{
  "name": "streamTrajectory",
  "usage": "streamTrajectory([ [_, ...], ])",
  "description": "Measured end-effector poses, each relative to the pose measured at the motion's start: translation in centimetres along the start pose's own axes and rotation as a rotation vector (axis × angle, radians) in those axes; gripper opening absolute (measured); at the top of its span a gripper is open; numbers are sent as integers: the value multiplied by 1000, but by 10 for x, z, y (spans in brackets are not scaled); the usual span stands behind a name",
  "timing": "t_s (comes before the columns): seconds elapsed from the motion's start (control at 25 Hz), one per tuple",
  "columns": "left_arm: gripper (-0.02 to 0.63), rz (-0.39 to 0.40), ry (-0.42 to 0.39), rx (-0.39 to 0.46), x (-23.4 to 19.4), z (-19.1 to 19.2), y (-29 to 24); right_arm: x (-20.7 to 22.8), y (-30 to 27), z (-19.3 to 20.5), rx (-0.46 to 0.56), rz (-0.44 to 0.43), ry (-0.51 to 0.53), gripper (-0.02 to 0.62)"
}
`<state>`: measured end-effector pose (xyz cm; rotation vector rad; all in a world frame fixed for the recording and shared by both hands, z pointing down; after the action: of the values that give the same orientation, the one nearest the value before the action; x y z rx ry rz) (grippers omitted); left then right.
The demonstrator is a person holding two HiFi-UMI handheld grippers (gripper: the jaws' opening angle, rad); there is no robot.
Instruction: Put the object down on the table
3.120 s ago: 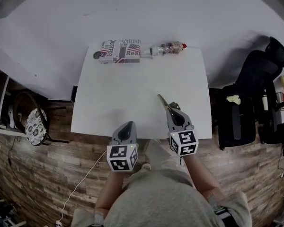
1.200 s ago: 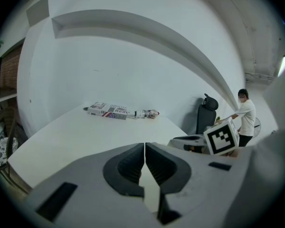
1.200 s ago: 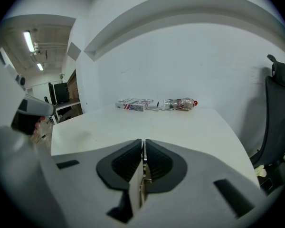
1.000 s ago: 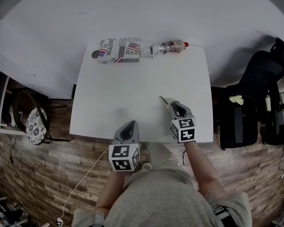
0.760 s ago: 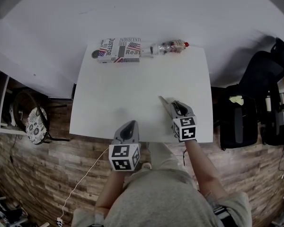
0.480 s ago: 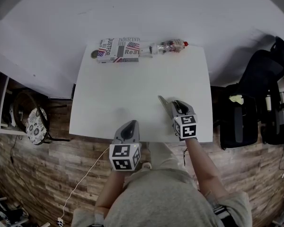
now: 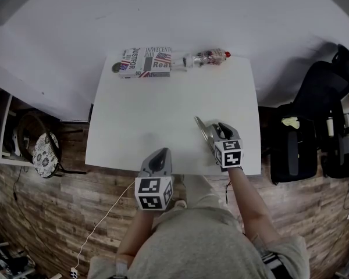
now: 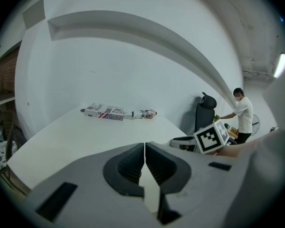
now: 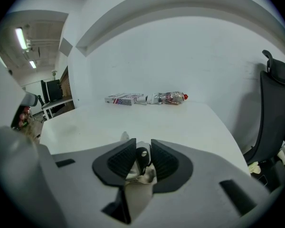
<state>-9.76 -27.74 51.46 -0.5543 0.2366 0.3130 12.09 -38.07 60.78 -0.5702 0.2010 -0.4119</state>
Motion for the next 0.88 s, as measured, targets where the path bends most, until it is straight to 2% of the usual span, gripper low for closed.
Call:
streamTrajectory([
  [0.28, 9, 0, -5, 13, 4, 0, 8, 0, 4, -6, -7, 38, 18, 103],
  [0.88, 9, 18, -22, 51, 16, 4, 49, -30, 70, -28, 113, 33, -1, 115],
])
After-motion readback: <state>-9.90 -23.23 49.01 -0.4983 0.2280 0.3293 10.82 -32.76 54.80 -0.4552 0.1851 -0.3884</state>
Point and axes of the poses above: the fingertips, and each gripper's own axes: y backward along the fingers, x to its right, z out of its underside, the point moved 5 cm from there along y, backward along the fingers, and after that the axes turned 6 degrees about y, right-handed, at the moved point
